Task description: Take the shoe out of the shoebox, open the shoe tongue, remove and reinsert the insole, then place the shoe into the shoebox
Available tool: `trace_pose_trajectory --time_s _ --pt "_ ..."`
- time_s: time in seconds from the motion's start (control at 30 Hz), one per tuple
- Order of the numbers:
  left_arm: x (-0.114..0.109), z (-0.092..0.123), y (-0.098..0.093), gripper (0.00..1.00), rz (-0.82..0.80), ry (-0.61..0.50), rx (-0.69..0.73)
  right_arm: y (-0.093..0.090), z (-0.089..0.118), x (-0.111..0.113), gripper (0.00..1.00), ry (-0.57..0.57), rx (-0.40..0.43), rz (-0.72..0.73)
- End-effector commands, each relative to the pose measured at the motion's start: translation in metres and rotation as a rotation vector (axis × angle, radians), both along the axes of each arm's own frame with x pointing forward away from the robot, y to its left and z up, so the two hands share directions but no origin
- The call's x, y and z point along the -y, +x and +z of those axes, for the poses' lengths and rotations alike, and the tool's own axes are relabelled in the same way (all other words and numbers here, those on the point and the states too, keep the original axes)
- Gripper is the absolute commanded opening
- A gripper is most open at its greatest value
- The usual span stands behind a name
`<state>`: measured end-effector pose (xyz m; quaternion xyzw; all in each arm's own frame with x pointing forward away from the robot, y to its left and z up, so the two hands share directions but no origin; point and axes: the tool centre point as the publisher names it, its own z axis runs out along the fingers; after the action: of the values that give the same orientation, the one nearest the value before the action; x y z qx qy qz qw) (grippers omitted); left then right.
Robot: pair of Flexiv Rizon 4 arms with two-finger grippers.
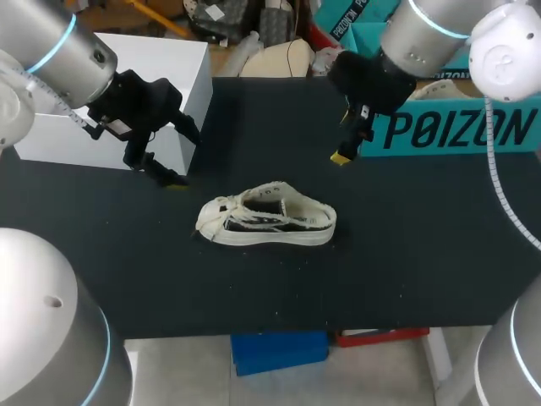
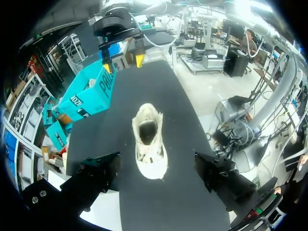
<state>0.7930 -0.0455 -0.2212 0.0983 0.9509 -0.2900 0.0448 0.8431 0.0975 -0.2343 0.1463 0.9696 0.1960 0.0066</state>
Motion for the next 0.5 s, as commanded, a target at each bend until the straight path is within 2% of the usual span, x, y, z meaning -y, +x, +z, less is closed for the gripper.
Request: trace_pose_trajectory --time_s 0.03,0.2,0.33,0.43,0.5 --pt "0.0 -0.001 0.0 1.0 -0.001 -0.002 0.003 -0.004 -0.01 0.001 1.0 0.029 0.021 -0.003" --pt "0.0 -0.001 0.0 1.0 -0.001 -0.002 0.003 -0.013 -0.047 -0.003 1.0 0.165 0.132 0.005" --pt "0.0 -0.001 0.0 1.0 -0.001 -0.002 0.003 -0.019 -0.063 -0.003 1.0 0.247 0.208 0.004" --pt "0.0 -0.001 0.0 1.0 -0.001 -0.002 0.003 -0.023 -0.075 -0.003 1.0 0.281 0.221 0.024" --pt "0.0 -0.001 0.0 1.0 -0.001 -0.002 0.003 -0.025 -0.084 -0.003 1.0 0.293 0.194 0.029"
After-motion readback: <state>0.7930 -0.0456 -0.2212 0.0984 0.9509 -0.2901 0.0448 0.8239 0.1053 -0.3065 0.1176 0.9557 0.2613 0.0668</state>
